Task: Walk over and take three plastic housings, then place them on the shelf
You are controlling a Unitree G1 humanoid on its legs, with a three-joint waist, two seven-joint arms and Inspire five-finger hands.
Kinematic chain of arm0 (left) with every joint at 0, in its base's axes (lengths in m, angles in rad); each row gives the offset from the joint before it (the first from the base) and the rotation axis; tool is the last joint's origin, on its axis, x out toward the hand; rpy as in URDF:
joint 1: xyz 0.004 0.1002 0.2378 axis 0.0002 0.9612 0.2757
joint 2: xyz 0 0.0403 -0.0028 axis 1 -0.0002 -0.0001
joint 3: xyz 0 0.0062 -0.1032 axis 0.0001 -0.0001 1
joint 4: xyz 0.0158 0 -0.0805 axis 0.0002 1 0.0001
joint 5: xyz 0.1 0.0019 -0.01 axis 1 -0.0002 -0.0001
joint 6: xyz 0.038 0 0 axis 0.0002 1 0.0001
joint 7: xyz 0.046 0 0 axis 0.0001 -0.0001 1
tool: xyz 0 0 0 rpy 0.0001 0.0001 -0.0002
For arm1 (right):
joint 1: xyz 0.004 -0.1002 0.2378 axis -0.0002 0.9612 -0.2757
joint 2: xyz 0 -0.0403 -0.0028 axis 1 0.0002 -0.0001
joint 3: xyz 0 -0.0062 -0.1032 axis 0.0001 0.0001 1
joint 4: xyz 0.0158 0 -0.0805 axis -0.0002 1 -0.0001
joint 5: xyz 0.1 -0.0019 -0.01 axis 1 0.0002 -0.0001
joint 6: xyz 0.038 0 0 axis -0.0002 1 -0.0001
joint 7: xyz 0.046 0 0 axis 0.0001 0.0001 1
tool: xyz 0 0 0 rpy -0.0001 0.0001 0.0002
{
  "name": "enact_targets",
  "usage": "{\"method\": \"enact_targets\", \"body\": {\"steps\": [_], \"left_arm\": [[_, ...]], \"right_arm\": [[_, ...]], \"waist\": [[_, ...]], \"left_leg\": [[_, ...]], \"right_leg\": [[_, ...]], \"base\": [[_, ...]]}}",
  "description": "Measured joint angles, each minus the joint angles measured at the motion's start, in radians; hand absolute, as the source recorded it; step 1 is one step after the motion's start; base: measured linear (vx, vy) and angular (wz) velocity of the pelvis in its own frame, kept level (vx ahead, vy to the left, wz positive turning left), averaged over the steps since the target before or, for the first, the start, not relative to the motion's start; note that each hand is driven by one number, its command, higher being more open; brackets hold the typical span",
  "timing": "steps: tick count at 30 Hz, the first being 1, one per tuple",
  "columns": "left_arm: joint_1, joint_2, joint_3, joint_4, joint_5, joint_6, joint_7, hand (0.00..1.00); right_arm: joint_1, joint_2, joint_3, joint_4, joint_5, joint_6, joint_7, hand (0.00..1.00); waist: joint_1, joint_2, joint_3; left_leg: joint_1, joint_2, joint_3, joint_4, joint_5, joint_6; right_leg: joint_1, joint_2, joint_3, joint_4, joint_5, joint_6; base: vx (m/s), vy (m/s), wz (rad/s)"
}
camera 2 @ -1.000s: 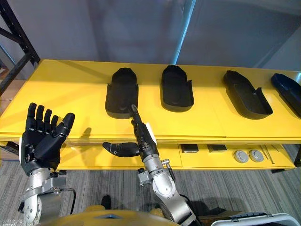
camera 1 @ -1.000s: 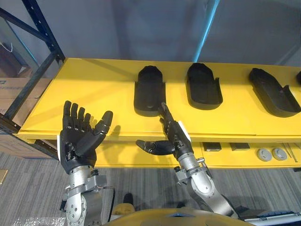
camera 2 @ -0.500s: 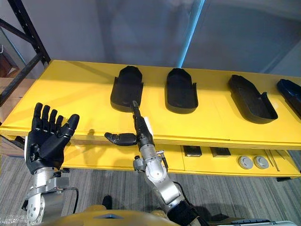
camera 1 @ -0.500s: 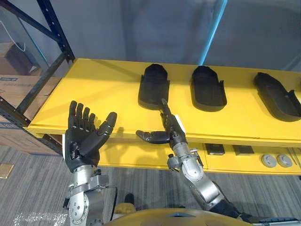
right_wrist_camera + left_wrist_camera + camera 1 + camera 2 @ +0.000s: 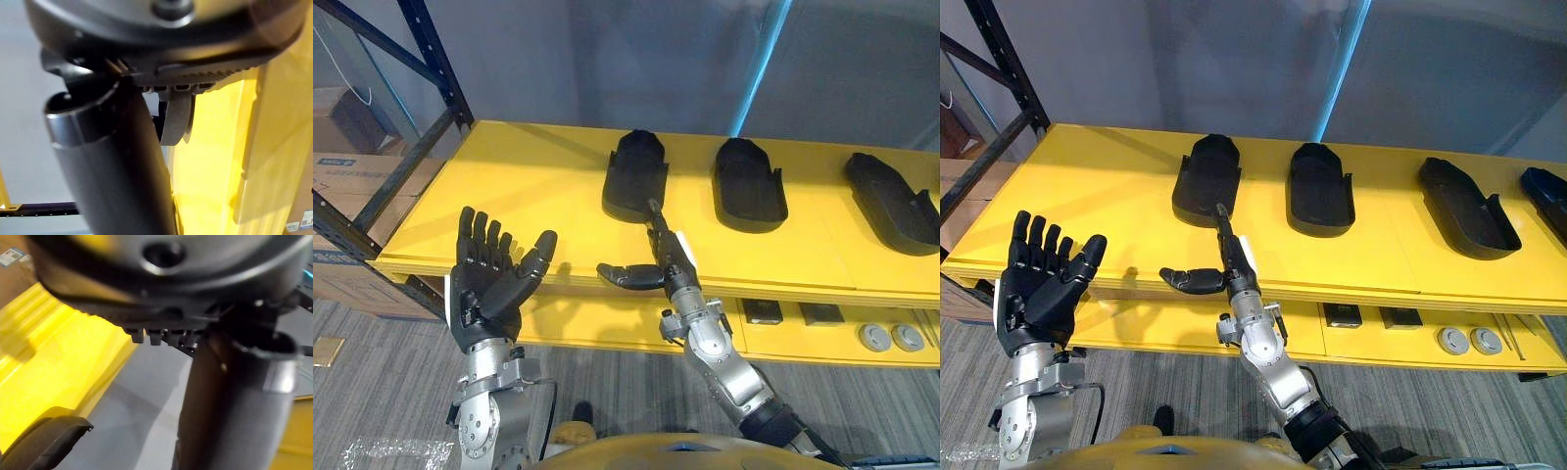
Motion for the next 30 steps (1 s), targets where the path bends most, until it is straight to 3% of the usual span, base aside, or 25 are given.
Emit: {"method": "enact_targets", "body": {"steps": [6, 9, 12, 14, 17, 20, 24, 30], "left_arm": [[-0.004, 0.001, 0.001, 0.000, -0.001, 0.000, -0.038, 1.00], [-0.018, 0.002, 0.001, 0.000, -0.001, 0.000, -0.052, 1.00], [-0.039, 0.005, 0.028, 0.000, -0.002, -0.003, -0.068, 1.00], [-0.063, 0.010, 0.051, 0.002, -0.003, -0.003, -0.068, 1.00], [-0.123, 0.047, 0.067, 0.005, 0.001, -0.005, -0.068, 1.00], [-0.173, 0.077, 0.065, 0.006, 0.005, -0.013, -0.066, 1.00], [-0.213, 0.078, 0.034, 0.006, 0.043, -0.033, -0.064, 1.00], [-0.269, 0.064, -0.105, 0.005, 0.075, -0.044, -0.059, 1.00]], "right_arm": [[-0.034, 0.010, -0.034, 0.033, -0.015, 0.000, 0.004, 1.00], [-0.017, 0.003, -0.067, -0.015, -0.011, 0.005, 0.065, 1.00], [0.081, -0.046, -0.096, -0.255, 0.067, 0.011, 0.205, 1.00], [0.149, -0.095, -0.142, -0.417, 0.151, 0.010, 0.347, 1.00], [0.236, -0.191, -0.270, -0.545, 0.231, 0.015, 0.537, 1.00], [0.309, -0.263, -0.394, -0.590, 0.312, 0.031, 0.604, 1.00], [0.400, -0.241, -0.544, -0.637, 0.379, 0.034, 0.540, 1.00], [0.539, -0.002, -0.772, -0.642, 0.322, 0.024, 0.217, 1.00]], "waist": [[0.012, 0.000, 0.000], [0.017, -0.001, 0.000], [0.010, -0.003, -0.002], [-0.012, -0.013, -0.008], [-0.036, -0.029, -0.019], [-0.074, -0.035, -0.026], [-0.124, -0.016, -0.048], [-0.220, 0.009, -0.061]], "left_leg": [[0.000, 0.001, 0.007, 0.000, -0.001, 0.000], [0.001, 0.003, 0.017, 0.000, -0.001, 0.000], [0.008, 0.012, 0.051, 0.001, -0.011, -0.002], [0.012, 0.019, 0.076, 0.001, -0.015, -0.004], [0.035, 0.031, 0.122, 0.001, -0.027, -0.012], [0.058, 0.037, 0.169, 0.001, -0.042, -0.015], [0.062, 0.037, 0.233, 0.001, -0.059, -0.014], [0.097, 0.050, 0.372, 0.019, -0.104, -0.027]], "right_leg": [[-0.002, 0.001, 0.006, -0.002, 0.001, 0.001], [-0.006, 0.002, 0.015, -0.003, 0.002, 0.002], [-0.022, 0.009, 0.049, -0.003, 0.007, 0.008], [-0.033, 0.017, 0.077, -0.003, 0.012, 0.005], [-0.038, 0.028, 0.123, -0.002, 0.016, 0.004], [-0.046, 0.035, 0.169, -0.002, 0.016, 0.004], [-0.084, 0.038, 0.237, 0.000, 0.026, 0.009], [-0.116, 0.063, 0.371, -0.002, 0.038, 0.013]], "base": [[0.00, 0.000, -0.01], [0.00, 0.000, -0.09], [0.01, -0.003, -0.31], [0.02, -0.012, -0.41], [0.02, -0.012, -0.46], [0.00, 0.001, -0.43], [0.00, 0.031, -0.50], [0.03, 0.021, -0.65]]}}
